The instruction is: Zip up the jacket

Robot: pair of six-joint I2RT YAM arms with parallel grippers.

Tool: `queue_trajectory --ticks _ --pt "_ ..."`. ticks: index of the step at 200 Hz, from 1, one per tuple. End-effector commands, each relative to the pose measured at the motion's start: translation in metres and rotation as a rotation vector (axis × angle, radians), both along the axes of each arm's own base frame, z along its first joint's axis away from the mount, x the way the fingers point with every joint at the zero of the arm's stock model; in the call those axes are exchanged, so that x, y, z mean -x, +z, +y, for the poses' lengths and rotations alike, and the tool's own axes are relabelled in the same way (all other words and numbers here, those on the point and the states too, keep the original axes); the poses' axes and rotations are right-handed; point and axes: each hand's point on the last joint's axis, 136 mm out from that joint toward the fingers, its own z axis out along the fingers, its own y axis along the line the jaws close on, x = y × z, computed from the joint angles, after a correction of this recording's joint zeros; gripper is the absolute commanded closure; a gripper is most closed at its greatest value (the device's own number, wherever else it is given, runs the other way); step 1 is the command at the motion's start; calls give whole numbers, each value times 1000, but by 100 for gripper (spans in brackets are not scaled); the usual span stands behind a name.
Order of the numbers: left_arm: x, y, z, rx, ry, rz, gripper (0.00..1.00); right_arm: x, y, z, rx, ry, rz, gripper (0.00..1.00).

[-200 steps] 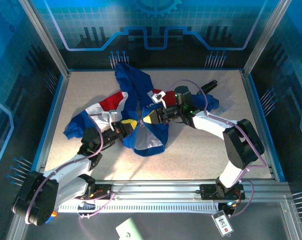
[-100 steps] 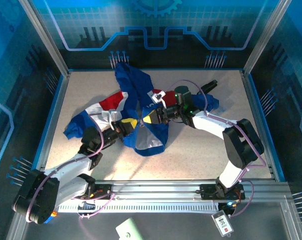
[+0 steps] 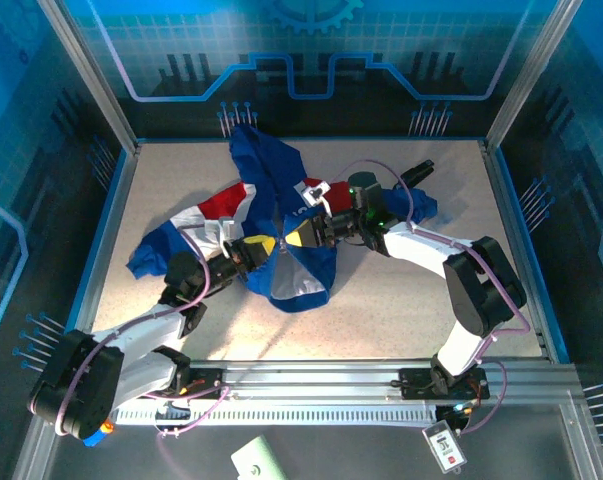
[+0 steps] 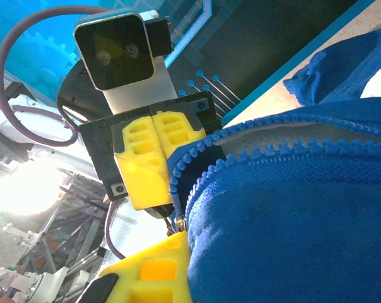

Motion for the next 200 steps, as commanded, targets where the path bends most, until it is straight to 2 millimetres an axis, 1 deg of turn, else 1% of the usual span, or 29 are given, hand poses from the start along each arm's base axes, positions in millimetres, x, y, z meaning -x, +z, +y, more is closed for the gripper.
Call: queue_trajectory --ticks 1,20,61,155,200 --pt "-4 26 3 42 14 -76 100 3 10 6 -31 35 -41 100" --pt "-5 28 6 53 21 -79 100 3 10 5 -31 35 -42 100" --pt "-6 24 5 52 12 -65 100 4 12 5 -34 39 -44 100" --pt "-5 22 2 62 -16 -54 100 3 13 5 -36 34 -50 100" --pt "-2 16 2 52 -18 -42 100 1 15 5 -40 31 -51 100"
